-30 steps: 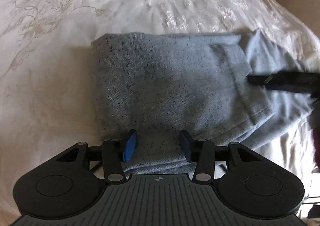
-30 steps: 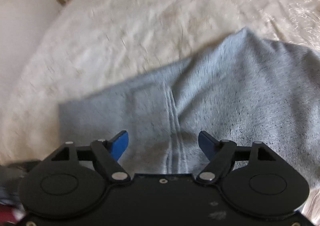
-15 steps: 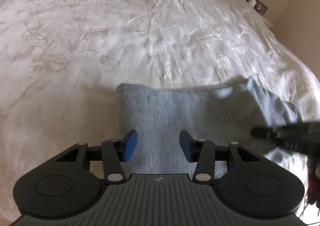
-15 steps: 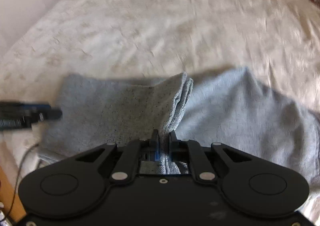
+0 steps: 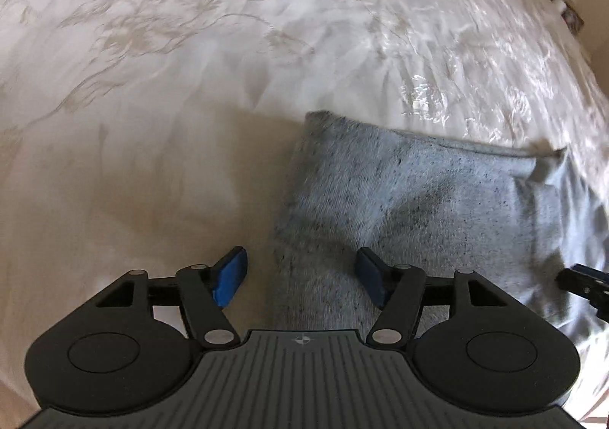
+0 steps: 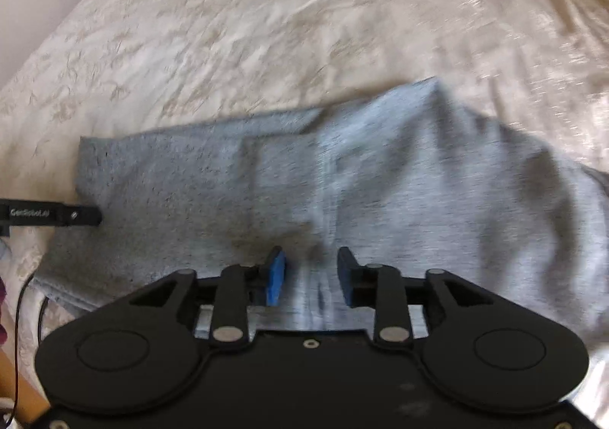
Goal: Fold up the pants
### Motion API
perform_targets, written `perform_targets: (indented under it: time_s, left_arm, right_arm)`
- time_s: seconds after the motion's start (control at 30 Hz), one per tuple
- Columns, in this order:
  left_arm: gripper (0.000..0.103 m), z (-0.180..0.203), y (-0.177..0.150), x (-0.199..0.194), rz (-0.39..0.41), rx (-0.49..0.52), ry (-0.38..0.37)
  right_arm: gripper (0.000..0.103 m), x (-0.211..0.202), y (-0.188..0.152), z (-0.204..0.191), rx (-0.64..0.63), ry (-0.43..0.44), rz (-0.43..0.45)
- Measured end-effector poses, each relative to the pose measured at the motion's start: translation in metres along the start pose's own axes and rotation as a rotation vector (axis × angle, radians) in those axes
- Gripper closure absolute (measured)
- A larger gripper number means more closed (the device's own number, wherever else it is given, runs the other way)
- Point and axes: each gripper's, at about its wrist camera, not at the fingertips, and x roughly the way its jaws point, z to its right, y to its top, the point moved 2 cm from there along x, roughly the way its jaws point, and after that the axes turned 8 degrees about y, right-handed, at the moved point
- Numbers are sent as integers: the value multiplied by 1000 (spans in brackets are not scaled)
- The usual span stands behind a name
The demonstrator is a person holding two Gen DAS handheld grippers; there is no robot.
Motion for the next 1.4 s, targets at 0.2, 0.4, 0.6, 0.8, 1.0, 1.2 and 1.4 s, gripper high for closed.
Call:
perform_targets:
  time_s: [0.2,0.4,0.6,0.8,1.0,1.2,1.4]
  left_arm:
    - [38,26,-9,-33,103,26,24]
    - [38,89,-11,-45,153,152,-29]
    - [38,137,-14,-13,102,212,11]
    - [35,154,-14,12,8,257,133]
    - [34,193,-2,-34,136,275,81]
    - [34,282,15,-28,188,419,-100]
    - [34,348,26,25,193,580,-77]
  right_arm:
    - [57,-43,-11,49,2,-138,74]
    - [54,-82,-13,134,9,-266,103]
    - [54,-65,4,201,-15,-274,66]
    - [50,-8,12,232,-19,-283,-13]
    - [50,-49,3,232,-6,-263,72]
    - [32,-119,-47,239,175,-234,154]
    - [20,-135,-97,267,436,-192,154]
